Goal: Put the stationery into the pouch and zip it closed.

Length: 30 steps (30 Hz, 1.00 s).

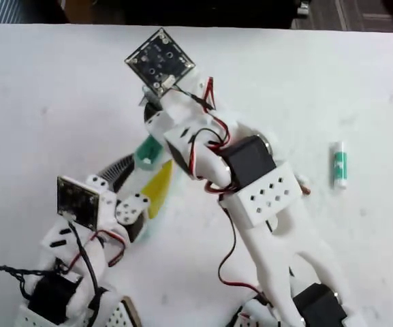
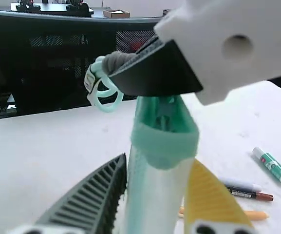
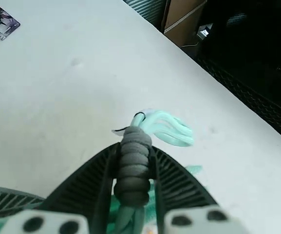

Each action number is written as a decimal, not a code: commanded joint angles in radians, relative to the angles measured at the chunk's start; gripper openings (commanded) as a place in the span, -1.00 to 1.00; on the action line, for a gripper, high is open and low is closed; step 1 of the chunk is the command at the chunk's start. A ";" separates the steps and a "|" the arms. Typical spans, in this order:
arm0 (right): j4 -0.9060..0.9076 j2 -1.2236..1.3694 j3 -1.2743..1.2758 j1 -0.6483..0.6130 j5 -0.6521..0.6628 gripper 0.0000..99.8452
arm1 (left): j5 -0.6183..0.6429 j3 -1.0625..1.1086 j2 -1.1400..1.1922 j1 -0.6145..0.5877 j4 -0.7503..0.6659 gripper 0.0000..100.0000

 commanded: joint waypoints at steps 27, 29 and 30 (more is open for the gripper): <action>0.027 -0.004 -0.242 -0.035 -0.009 -0.97 | -0.118 0.068 0.028 0.079 -0.144 -0.95; 0.027 -0.002 -0.245 -0.041 -0.009 -0.97 | -0.118 0.069 0.019 0.079 -0.130 -0.95; 0.027 -0.004 -0.239 -0.041 -0.009 -0.97 | -0.118 0.066 0.015 0.079 -0.114 -0.95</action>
